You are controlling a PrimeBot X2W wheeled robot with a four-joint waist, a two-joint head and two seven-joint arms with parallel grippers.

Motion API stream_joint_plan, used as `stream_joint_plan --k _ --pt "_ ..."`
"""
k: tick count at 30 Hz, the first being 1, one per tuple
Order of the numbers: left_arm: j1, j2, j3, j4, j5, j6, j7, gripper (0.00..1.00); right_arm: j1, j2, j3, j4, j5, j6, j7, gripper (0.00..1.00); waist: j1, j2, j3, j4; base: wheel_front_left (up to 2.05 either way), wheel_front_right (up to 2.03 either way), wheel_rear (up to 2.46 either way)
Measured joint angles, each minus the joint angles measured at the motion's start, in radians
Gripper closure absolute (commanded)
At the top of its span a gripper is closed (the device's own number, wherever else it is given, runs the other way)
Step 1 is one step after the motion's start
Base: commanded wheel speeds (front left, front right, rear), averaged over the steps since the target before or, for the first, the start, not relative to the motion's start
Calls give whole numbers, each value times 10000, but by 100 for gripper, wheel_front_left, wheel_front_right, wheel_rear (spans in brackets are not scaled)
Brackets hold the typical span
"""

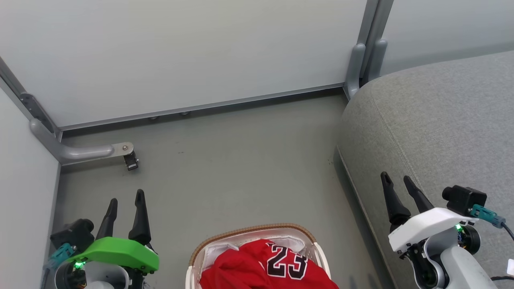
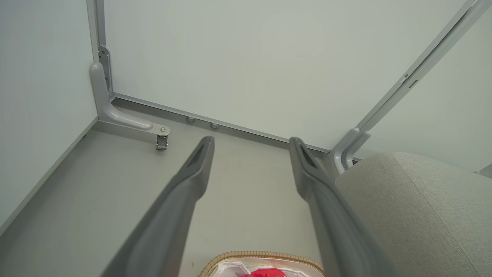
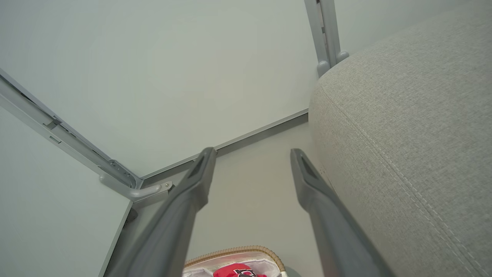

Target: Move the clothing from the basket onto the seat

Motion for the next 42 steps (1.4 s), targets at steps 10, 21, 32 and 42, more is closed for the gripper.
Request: stream_joint_plan --k 10,21,32,42 --pt "-12 58 -190 127 1014 138 -263 0 -95 -77 205 188 -1060 0 -240 0 0 0 16 15 0 0 0" --pt "-18 77 -282 79 2094 268 -527 0 -237 -121 337 451 -2132 0 -499 0 0 0 47 34 0 0 0" --pt "-18 56 -268 61 3045 301 -777 0 -263 -81 276 571 -3118 2 -706 0 0 0 69 54 0 0 0" --pt "-17 -4 -155 173 3883 297 -961 0 -296 -92 418 740 -3885 2 -897 0 0 0 97 81 0 0 0"
